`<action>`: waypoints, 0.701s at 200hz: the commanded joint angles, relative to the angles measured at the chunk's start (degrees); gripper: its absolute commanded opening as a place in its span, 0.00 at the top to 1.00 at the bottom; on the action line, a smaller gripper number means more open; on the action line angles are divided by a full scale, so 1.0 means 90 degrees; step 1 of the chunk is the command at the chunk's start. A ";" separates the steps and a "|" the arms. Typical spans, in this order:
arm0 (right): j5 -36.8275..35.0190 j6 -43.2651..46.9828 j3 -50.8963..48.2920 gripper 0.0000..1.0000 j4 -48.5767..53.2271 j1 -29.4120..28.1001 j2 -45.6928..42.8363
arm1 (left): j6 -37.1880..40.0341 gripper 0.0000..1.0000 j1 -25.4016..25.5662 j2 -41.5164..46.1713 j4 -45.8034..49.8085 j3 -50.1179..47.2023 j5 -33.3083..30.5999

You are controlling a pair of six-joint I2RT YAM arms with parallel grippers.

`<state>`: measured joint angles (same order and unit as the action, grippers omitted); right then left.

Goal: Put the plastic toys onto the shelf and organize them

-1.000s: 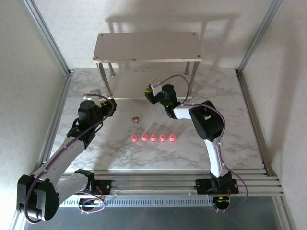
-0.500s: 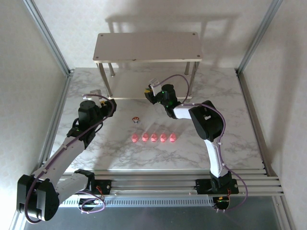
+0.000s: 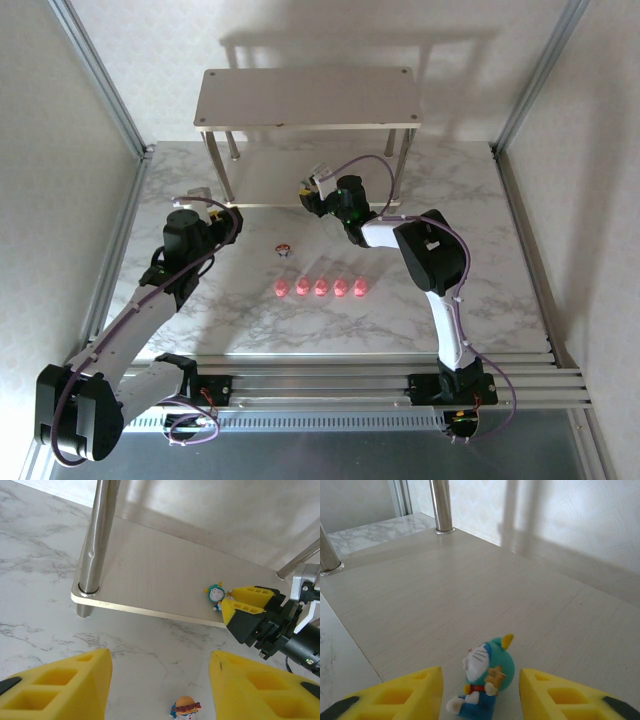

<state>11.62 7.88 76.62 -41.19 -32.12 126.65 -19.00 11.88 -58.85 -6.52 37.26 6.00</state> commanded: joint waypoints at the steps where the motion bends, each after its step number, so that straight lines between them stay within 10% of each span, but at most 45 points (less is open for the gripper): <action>1: -0.0137 0.0003 0.0179 0.54 -0.0072 0.0006 0.0118 | 0.0115 0.46 -0.0034 0.0132 0.0051 0.0040 -0.0139; 140: 0.0284 -0.0375 -0.0284 0.43 -0.0418 0.0005 -0.1024 | 0.0119 0.44 0.0025 -0.0007 0.0051 0.0101 0.0014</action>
<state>12.10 6.26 75.33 -41.28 -32.12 124.11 -19.00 11.90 -58.85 -6.39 37.26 6.04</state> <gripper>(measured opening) 0.562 0.556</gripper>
